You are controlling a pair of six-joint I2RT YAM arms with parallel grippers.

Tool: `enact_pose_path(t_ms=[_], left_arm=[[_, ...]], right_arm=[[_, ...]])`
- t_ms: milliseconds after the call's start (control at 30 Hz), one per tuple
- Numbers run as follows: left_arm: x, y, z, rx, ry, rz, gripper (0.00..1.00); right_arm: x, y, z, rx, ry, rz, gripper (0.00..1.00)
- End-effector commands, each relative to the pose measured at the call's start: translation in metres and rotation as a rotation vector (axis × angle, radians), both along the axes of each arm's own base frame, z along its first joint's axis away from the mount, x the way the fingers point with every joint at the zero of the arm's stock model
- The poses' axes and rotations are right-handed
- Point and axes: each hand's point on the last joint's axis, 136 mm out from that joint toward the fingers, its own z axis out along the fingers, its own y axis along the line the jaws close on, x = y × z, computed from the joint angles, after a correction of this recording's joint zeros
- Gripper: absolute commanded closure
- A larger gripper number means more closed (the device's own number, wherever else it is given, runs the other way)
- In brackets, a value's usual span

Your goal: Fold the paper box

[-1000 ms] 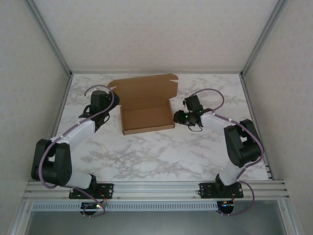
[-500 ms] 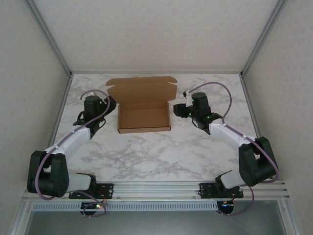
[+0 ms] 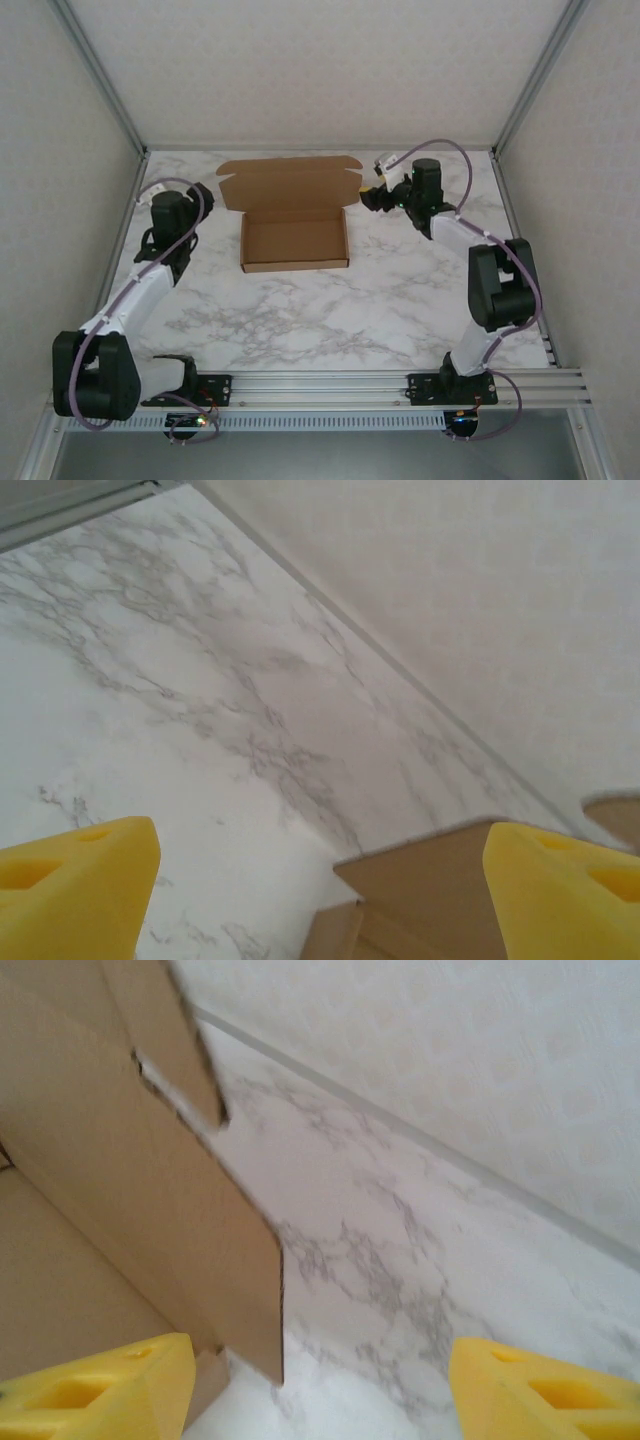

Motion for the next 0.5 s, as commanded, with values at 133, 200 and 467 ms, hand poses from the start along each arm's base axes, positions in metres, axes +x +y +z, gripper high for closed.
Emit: enact_pose_path(t_ms=[133, 200, 467], left_arm=[[0.032, 0.043, 0.019, -0.060, -0.084, 0.114, 0.16], [0.046, 0.049, 0.016, -0.082, -0.082, 0.108, 0.16], [0.118, 0.027, -0.007, -0.248, -0.060, -0.110, 0.19]], right_arm=[[0.005, 0.031, 0.003, 0.025, 0.020, 0.207, 0.36], [0.004, 0.036, -0.001, 0.034, 0.044, 0.241, 0.37], [0.002, 0.042, -0.010, 0.025, 0.068, 0.274, 0.49]])
